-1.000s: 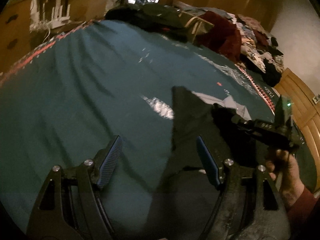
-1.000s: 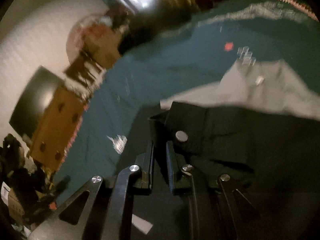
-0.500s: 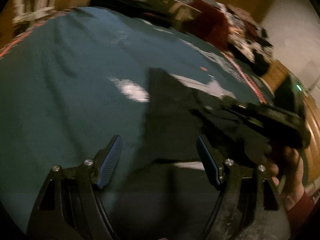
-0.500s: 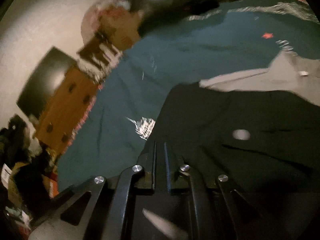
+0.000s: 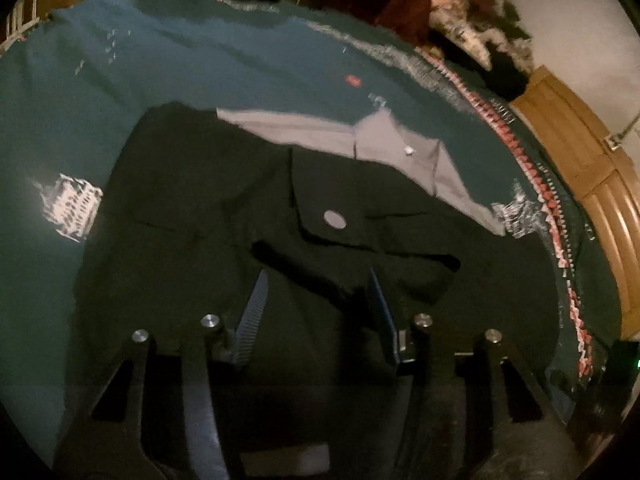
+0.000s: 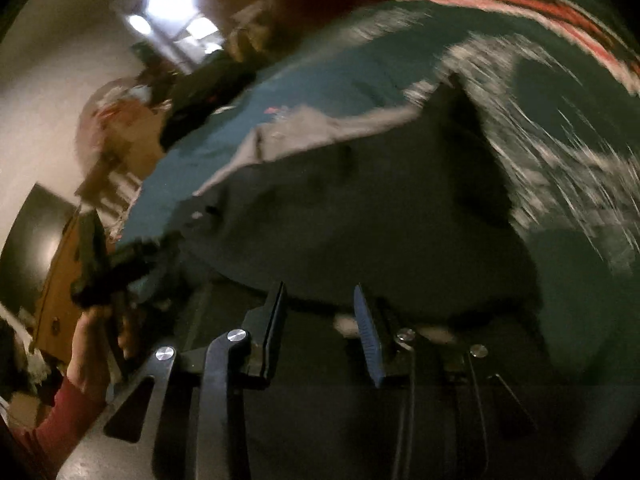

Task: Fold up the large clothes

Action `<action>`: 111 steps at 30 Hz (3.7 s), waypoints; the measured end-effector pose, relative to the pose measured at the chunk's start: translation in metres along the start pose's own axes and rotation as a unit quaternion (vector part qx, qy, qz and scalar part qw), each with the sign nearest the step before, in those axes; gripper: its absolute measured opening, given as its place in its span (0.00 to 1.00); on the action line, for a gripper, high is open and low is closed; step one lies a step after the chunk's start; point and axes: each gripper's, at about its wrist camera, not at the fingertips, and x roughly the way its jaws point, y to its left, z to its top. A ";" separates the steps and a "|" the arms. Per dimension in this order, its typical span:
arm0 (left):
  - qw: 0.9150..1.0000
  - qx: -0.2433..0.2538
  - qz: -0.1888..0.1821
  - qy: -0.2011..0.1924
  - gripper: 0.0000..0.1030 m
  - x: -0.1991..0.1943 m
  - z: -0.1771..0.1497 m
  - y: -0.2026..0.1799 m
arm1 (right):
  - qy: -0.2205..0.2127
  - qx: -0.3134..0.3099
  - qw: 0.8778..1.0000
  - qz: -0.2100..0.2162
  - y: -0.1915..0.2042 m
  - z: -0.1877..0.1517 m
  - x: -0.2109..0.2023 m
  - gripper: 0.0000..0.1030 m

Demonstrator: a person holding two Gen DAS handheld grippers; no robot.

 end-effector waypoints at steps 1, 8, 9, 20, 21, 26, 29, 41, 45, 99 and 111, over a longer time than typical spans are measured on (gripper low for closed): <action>1.000 0.000 0.009 0.005 0.41 0.002 -0.001 0.000 | 0.001 0.009 1.000 -0.004 -0.013 -0.004 -0.007 0.39; 1.000 -0.003 0.014 0.009 0.35 0.010 0.006 -0.003 | 0.000 0.026 1.000 0.000 -0.034 -0.013 -0.014 0.39; 1.000 -0.002 0.018 0.007 0.15 0.013 0.009 -0.005 | -0.001 0.025 1.000 -0.001 -0.029 -0.012 -0.014 0.39; 0.990 -0.021 0.059 -0.130 0.06 -0.070 -0.012 0.009 | -0.034 0.006 0.999 -0.020 -0.019 -0.006 -0.036 0.39; 0.991 -0.033 0.065 -0.114 0.06 -0.063 -0.018 0.020 | -0.033 0.008 0.999 -0.022 -0.021 -0.005 -0.035 0.39; 0.994 -0.035 0.074 -0.073 0.07 -0.047 -0.034 0.032 | -0.042 -0.005 0.999 -0.029 -0.019 0.012 -0.027 0.39; 0.993 -0.053 0.068 -0.082 0.08 -0.058 -0.037 0.037 | -0.039 -0.028 0.998 -0.038 -0.012 0.033 -0.011 0.39; 0.976 -0.046 0.140 -0.162 0.22 -0.111 -0.037 0.033 | 0.014 -0.047 0.998 -0.045 0.001 0.047 0.035 0.39; 0.995 0.031 0.038 -0.090 0.27 -0.061 -0.011 0.002 | 0.023 -0.065 0.997 -0.023 0.022 0.050 0.050 0.39; 0.998 -0.013 -0.041 0.040 0.53 -0.217 -0.236 0.126 | 0.144 -0.060 0.985 -0.079 -0.037 -0.185 -0.126 0.49; 0.992 0.061 -0.065 0.093 0.29 -0.195 -0.238 0.098 | 0.206 -0.025 0.978 0.029 -0.058 -0.188 -0.102 0.38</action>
